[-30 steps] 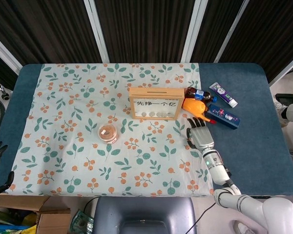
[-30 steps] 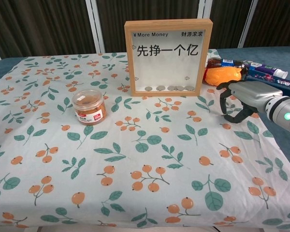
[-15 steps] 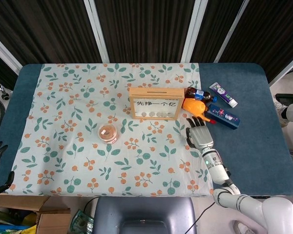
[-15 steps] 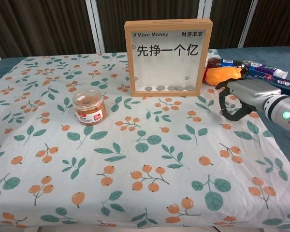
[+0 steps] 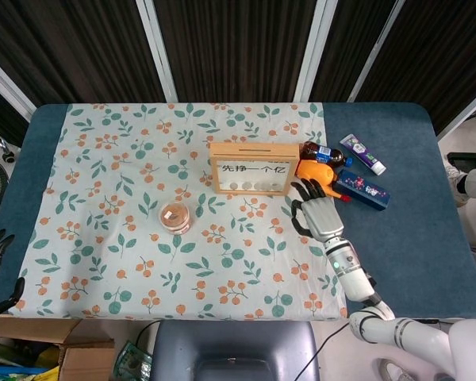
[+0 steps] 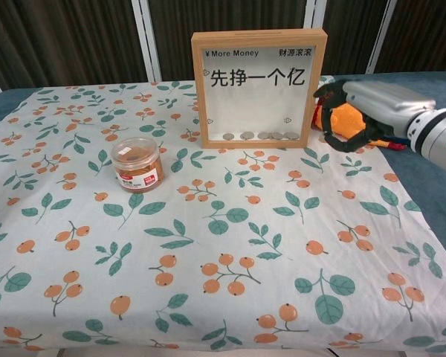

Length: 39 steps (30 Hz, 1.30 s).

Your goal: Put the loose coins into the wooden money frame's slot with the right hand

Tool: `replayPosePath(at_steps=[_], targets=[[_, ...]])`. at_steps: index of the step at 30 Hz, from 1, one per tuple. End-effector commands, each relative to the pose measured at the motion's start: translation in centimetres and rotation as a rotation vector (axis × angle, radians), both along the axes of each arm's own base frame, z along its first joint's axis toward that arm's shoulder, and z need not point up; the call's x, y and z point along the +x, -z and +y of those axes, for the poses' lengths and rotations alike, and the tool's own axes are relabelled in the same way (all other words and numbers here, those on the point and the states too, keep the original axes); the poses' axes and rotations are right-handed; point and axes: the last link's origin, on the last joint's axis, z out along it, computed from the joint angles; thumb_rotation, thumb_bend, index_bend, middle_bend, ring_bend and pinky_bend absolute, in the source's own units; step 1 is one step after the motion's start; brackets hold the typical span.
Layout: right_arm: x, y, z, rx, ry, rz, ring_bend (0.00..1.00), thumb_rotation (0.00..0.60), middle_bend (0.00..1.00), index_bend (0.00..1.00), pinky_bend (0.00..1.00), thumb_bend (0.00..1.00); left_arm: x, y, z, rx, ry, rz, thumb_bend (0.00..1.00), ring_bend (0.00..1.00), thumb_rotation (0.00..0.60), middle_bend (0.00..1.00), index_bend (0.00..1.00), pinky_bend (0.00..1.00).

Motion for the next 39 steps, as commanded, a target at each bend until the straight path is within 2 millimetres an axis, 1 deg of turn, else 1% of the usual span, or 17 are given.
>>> replayPosePath(at_steps=[1, 2, 5, 6, 7, 10, 12, 16, 19, 25, 31, 39], targets=[[1.8, -2.6, 0.0, -0.029, -0.050, -0.051, 0.06, 0.600, 0.23, 0.71, 0.12, 0.63, 0.0, 0.0, 0.0, -0.001, -0.001, 0.000, 0.45, 0.00, 0.600, 0.00, 0.00, 0.00], [2.2, -3.0, 0.0, -0.032, -0.057, -0.060, 0.06, 0.600, 0.23, 0.71, 0.13, 0.63, 0.0, 0.0, 0.0, -0.001, -0.002, 0.000, 0.45, 0.00, 0.600, 0.00, 0.00, 0.00], [4.5, -4.7, -0.4, -0.012, -0.065, -0.125, 0.06, 0.600, 0.23, 0.71, 0.13, 0.63, 0.0, 0.1, 0.1, -0.002, -0.006, 0.000, 0.45, 0.00, 0.600, 0.00, 0.00, 0.00], [5.4, -5.5, -0.8, -0.016, -0.073, -0.129, 0.06, 0.600, 0.23, 0.71, 0.13, 0.63, -0.1, 0.0, 0.2, -0.001, -0.007, -0.001, 0.45, 0.00, 0.600, 0.00, 0.00, 0.00], [7.8, -7.2, -2.0, -0.054, -0.127, -0.117, 0.06, 0.600, 0.23, 0.71, 0.13, 0.63, 0.0, 0.1, 0.2, -0.003, -0.005, 0.002, 0.45, 0.00, 0.600, 0.00, 0.00, 0.00], [10.9, -9.3, -3.6, -0.087, -0.144, -0.089, 0.06, 0.600, 0.23, 0.71, 0.13, 0.63, 0.0, 0.2, 0.2, -0.004, -0.005, 0.006, 0.45, 0.00, 0.600, 0.00, 0.00, 0.00], [12.7, -10.3, -4.7, -0.109, -0.143, -0.086, 0.06, 0.600, 0.23, 0.71, 0.13, 0.63, 0.0, 0.2, 0.2, -0.001, -0.008, 0.007, 0.45, 0.00, 0.600, 0.00, 0.00, 0.00], [14.7, -11.0, -6.7, -0.130, -0.113, -0.046, 0.06, 0.600, 0.23, 0.71, 0.14, 0.63, 0.0, 0.2, 0.2, -0.003, -0.007, 0.006, 0.45, 0.00, 0.600, 0.00, 0.00, 0.00], [15.5, -10.9, -8.1, -0.150, -0.087, 0.032, 0.06, 0.600, 0.23, 0.71, 0.14, 0.63, 0.0, 0.2, 0.2, -0.004, -0.010, 0.007, 0.45, 0.00, 0.600, 0.00, 0.00, 0.00], [16.3, -9.7, -10.0, -0.162, -0.052, 0.150, 0.06, 0.600, 0.23, 0.71, 0.14, 0.63, -0.1, 0.2, 0.3, -0.005, -0.010, 0.008, 0.45, 0.00, 0.600, 0.00, 0.00, 0.00], [16.5, -8.5, -10.8, -0.146, -0.040, 0.241, 0.06, 0.600, 0.23, 0.71, 0.14, 0.63, -0.1, 0.2, 0.4, -0.006, -0.014, 0.009, 0.45, 0.00, 0.600, 0.00, 0.00, 0.00], [15.6, -8.1, -11.2, -0.141, 0.004, 0.279, 0.06, 0.600, 0.23, 0.71, 0.14, 0.63, -0.2, 0.1, 0.4, -0.005, -0.015, 0.007, 0.45, 0.00, 0.600, 0.00, 0.00, 0.00]])
